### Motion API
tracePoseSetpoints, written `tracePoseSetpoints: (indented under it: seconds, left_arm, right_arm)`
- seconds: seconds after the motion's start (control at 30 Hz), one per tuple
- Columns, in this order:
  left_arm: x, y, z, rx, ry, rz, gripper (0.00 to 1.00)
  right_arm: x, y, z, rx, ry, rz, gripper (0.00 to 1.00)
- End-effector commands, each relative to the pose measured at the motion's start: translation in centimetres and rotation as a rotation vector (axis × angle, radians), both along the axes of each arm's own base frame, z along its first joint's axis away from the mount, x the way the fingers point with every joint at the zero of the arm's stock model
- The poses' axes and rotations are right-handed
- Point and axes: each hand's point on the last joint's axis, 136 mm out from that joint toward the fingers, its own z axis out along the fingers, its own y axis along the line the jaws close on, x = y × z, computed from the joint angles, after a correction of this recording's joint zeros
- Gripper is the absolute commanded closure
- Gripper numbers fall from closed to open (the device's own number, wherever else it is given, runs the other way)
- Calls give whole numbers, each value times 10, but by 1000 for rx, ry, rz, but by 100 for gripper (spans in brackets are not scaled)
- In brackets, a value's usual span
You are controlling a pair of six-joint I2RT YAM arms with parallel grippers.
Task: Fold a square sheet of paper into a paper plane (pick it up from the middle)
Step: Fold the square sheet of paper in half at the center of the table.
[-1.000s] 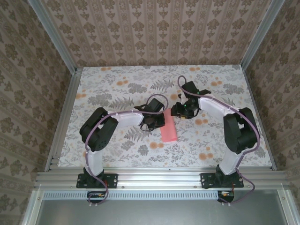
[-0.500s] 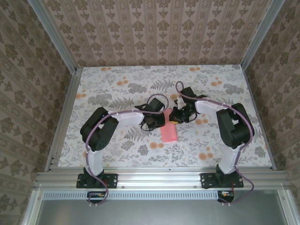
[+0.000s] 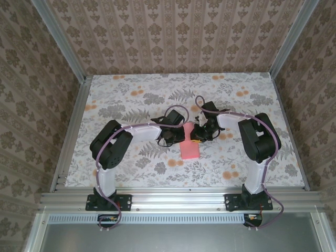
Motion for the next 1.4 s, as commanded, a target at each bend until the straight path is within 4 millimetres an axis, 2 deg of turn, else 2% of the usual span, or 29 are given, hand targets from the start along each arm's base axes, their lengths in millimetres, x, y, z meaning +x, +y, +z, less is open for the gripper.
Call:
tracePoseSetpoints:
  seconds: [0.0,0.17,0.23,0.33,0.53,0.63,0.73,0.9,1.03,1.13,1.37]
  left_arm:
    - [-15,12,-27,97,61,-28,100]
    - [-14,10,-27,98,60,-31,100]
    - [-14,10,-27,97,61,-33,100]
    - [-13,8,-26,94,59,-35,100]
    - [-14,11,-25,103,57,-35,100]
    - [-14,12,-24,106,53,-35,100]
    - [-13,14,-23,117,48,-36,100]
    - [-13,13,-22,124,47,-46,100]
    - [-13,13,-22,125,48,-47,100]
    - [-12,13,-21,124,47,-46,100]
    - [-13,14,-22,125,46,-49,100]
  right_arm:
    - [-11,-14,-8,-51,29,3,81]
    - [-10,-2,31,60,-32,-10,80]
    - [-14,1,35,95,-31,-19,80]
    - [-22,3,30,125,-10,-32,80]
    - [-35,-7,-3,72,57,-66,80]
    - [-38,-10,-13,50,74,-67,81]
    - [-39,-9,-10,58,73,-60,81]
    - [-35,-6,17,111,24,-66,80]
    - [-40,-4,28,158,18,-76,80]
    - [-47,-4,21,171,43,-91,80]
    - [-67,-15,-13,114,121,-124,81]
